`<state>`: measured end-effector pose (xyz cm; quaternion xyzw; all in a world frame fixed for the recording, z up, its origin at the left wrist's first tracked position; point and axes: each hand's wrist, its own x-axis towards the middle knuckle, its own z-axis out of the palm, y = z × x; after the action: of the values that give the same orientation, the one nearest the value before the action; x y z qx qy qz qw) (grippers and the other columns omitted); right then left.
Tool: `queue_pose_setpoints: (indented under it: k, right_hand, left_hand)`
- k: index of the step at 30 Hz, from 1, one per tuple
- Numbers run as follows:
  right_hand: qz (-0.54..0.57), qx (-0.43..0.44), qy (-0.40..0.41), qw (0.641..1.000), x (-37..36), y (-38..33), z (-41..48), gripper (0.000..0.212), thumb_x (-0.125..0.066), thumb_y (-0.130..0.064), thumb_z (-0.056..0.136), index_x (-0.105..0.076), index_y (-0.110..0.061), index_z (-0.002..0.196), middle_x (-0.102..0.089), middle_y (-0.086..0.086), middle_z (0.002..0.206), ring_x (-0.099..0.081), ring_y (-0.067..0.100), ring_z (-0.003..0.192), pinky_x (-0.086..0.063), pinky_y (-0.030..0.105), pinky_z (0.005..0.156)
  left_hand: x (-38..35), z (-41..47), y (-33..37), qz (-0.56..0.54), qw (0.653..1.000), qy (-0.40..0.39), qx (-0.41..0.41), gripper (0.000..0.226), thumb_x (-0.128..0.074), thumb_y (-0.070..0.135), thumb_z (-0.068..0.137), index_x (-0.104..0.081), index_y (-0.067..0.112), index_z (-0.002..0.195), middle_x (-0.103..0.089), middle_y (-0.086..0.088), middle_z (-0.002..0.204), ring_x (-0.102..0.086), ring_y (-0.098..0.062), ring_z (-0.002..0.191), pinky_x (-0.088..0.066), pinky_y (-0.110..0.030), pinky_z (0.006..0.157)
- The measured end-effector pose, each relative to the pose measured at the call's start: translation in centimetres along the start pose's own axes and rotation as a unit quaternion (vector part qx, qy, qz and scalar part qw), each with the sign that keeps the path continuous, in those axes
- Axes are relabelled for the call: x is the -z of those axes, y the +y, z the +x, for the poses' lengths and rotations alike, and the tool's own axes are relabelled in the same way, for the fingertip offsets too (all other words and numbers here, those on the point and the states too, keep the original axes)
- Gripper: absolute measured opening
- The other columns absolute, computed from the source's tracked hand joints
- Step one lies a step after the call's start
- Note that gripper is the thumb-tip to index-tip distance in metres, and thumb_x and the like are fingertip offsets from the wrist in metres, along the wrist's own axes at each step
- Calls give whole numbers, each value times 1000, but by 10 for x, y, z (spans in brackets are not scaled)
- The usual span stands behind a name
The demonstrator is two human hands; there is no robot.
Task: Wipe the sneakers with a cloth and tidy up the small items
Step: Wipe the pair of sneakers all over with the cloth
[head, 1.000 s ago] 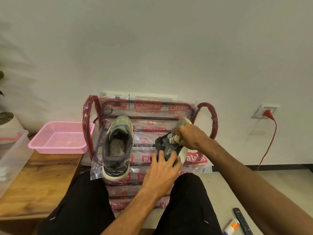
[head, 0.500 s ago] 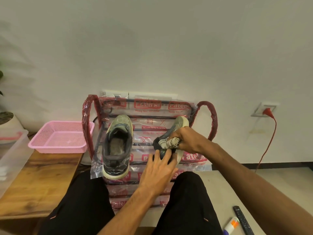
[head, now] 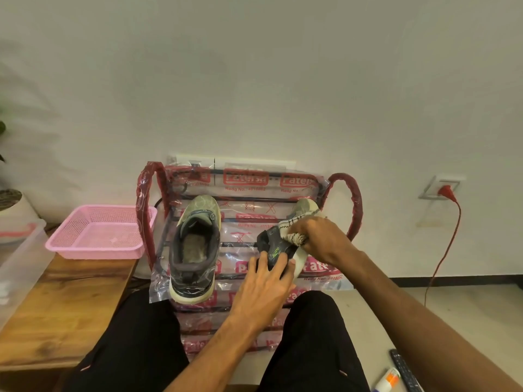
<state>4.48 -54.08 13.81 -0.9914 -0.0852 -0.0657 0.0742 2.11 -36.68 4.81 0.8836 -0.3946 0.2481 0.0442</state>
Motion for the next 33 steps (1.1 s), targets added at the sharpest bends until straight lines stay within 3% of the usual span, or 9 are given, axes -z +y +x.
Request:
queue_pose_setpoints:
  k: [4, 10, 14, 18, 22, 26, 31, 33]
  right_hand:
    - [90, 36, -37, 995, -2, -9, -7, 32, -68, -4, 80, -74, -21, 107, -73, -1, 105, -66, 16, 93, -55, 33, 79]
    - [-12, -32, 31, 999, -12, 0, 5, 37, -70, -7, 81, -70, -23, 114, -68, 1, 118, -62, 19, 106, -52, 33, 87]
    - [30, -25, 34, 999, -17, 0, 4, 46, -68, 1, 76, -70, -20, 117, -67, 0, 121, -61, 20, 111, -52, 36, 91]
    - [37, -20, 33, 999, -16, 1, 2, 48, -66, 3, 76, -69, -19, 119, -67, 1, 123, -61, 20, 113, -52, 36, 92]
    - [45, 64, -4, 997, -12, -10, -8, 40, -69, -6, 83, -68, -18, 121, -65, 1, 126, -58, 17, 117, -47, 30, 96]
    - [-18, 14, 26, 999, -7, 0, 5, 35, -69, -10, 84, -68, -19, 119, -66, 3, 123, -59, 19, 113, -49, 31, 92]
    - [16, 89, -36, 995, -12, -18, 10, 30, -68, -8, 83, -72, -20, 110, -70, -1, 113, -63, 14, 104, -53, 32, 87]
    - [-31, 59, -9, 998, -10, -7, 17, 26, -68, -12, 85, -71, -19, 110, -69, 1, 112, -64, 16, 103, -54, 33, 86]
  left_hand:
    - [-4, -6, -4, -5, 999, 24, 24, 62, -84, 40, 72, -63, 12, 123, -62, -9, 124, -66, -38, 100, -56, -50, 80]
    - [-13, -6, -2, -7, 999, 17, 44, 61, -79, 45, 74, -65, 11, 123, -64, -11, 126, -66, -40, 105, -53, -52, 86]
    - [-16, -8, 0, -31, 997, 21, 70, 63, -81, 42, 73, -64, 10, 124, -64, -13, 128, -61, -40, 114, -51, -50, 95]
    - [-22, -8, 7, -63, 995, 14, 70, 82, -94, 28, 59, -58, 4, 128, -59, -18, 131, -55, -33, 125, -45, -44, 103]
    - [-24, -9, 7, -91, 992, -1, 86, 87, -96, 22, 55, -56, 1, 129, -60, -19, 130, -55, -28, 125, -50, -41, 99]
    - [-22, -9, 9, -71, 994, -14, 79, 88, -97, 22, 53, -57, -2, 128, -61, -21, 128, -57, -29, 122, -49, -41, 99]
    - [-18, -13, 8, -74, 992, -14, 98, 71, -89, 30, 67, -61, -1, 124, -64, -21, 123, -61, -29, 117, -56, -42, 90]
    - [-18, -13, 8, -67, 994, -7, 91, 69, -86, 31, 70, -60, 0, 126, -62, -20, 126, -60, -28, 120, -54, -42, 93]
